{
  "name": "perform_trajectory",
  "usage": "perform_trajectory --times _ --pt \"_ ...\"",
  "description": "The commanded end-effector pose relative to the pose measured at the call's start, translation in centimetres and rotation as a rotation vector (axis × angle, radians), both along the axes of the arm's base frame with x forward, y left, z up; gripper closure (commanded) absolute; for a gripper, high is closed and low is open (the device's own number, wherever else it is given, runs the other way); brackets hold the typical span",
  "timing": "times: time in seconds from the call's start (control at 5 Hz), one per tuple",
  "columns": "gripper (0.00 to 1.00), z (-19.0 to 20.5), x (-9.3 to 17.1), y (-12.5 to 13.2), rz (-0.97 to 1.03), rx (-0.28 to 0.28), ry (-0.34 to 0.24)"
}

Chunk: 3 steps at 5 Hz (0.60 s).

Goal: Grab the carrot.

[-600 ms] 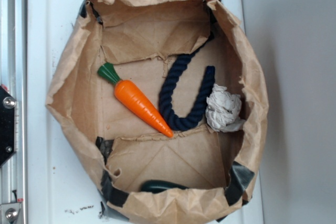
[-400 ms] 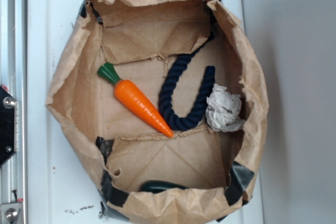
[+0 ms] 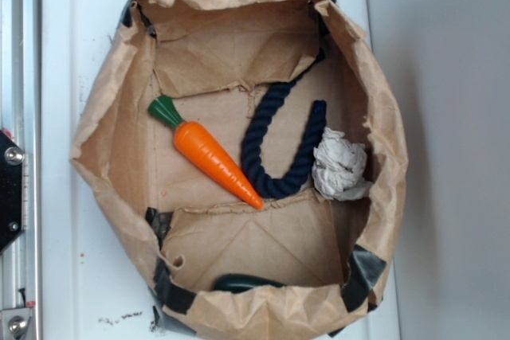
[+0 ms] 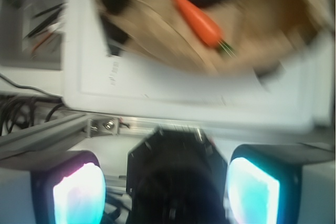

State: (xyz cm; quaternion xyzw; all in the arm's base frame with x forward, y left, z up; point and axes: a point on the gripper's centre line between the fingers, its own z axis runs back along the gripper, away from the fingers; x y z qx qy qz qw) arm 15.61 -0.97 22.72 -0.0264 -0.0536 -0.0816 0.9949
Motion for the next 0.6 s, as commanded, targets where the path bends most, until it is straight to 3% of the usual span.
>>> perform_trajectory --times 0.0,0.2,0.4 --pt "0.00 -2.2 6.3 2.8 -0.262 0.075 -0.064" --pt "0.00 -3.5 7.4 3.0 -0.360 0.069 -0.185" --pt "0.00 -6.4 9.2 3.3 -0.364 0.084 -0.185"
